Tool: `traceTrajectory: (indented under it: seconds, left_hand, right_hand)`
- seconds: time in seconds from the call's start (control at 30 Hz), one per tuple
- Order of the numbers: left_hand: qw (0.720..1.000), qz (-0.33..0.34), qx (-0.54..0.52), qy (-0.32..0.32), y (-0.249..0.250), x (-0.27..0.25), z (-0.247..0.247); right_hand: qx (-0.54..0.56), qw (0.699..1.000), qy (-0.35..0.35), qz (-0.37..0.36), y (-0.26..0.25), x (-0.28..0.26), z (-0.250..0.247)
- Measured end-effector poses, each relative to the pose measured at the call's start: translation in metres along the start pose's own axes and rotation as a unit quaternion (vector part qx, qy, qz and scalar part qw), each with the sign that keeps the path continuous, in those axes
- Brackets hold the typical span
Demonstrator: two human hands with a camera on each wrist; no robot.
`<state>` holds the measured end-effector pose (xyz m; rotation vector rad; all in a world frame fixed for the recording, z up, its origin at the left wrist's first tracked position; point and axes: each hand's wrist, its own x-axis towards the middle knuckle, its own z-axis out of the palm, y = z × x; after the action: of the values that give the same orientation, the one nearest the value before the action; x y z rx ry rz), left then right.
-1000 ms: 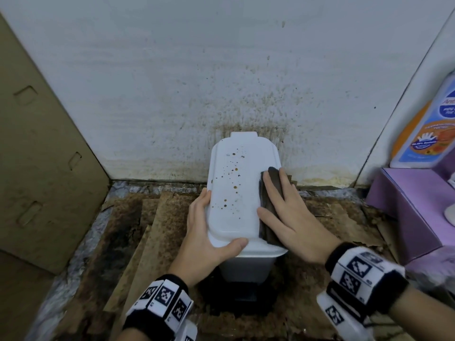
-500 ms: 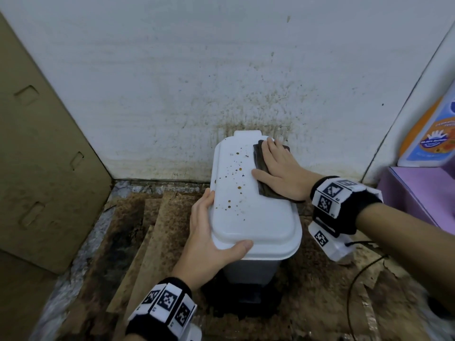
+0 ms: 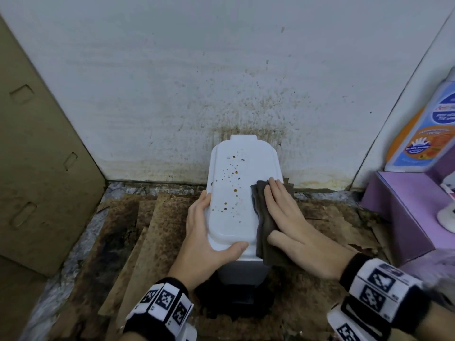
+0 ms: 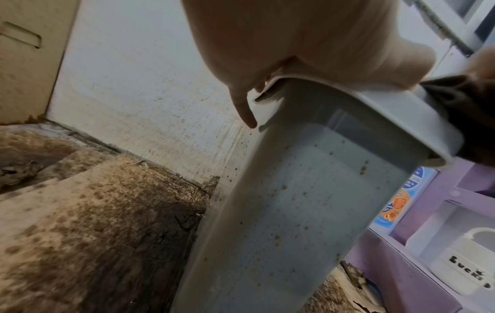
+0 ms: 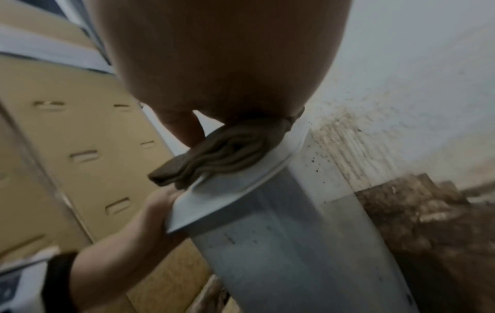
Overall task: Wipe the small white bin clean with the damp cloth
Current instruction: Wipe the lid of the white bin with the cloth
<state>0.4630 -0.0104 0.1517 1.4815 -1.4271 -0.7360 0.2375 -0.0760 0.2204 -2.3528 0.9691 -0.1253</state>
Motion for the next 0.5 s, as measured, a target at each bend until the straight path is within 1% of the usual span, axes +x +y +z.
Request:
traceTrajectory:
  seconds: [0.07,0.27,0.5]
  left_hand:
    - [1.000,-0.001,0.001,0.000,0.001,0.000,0.000]
    - [1.000,-0.006,-0.002,-0.002,0.001,0.000,-0.001]
    - [1.000,-0.002,-0.006,0.005,0.001,0.000,-0.002]
  right_hand:
    - [-0.027,0.999,0.012,-0.023,-0.004,-0.008,-0.002]
    - [-0.116,0.992,0.024,-0.037,0.006,0.006,-0.010]
    - [-0.128,0.991,0.005,0.026,0.025,0.068,-0.041]
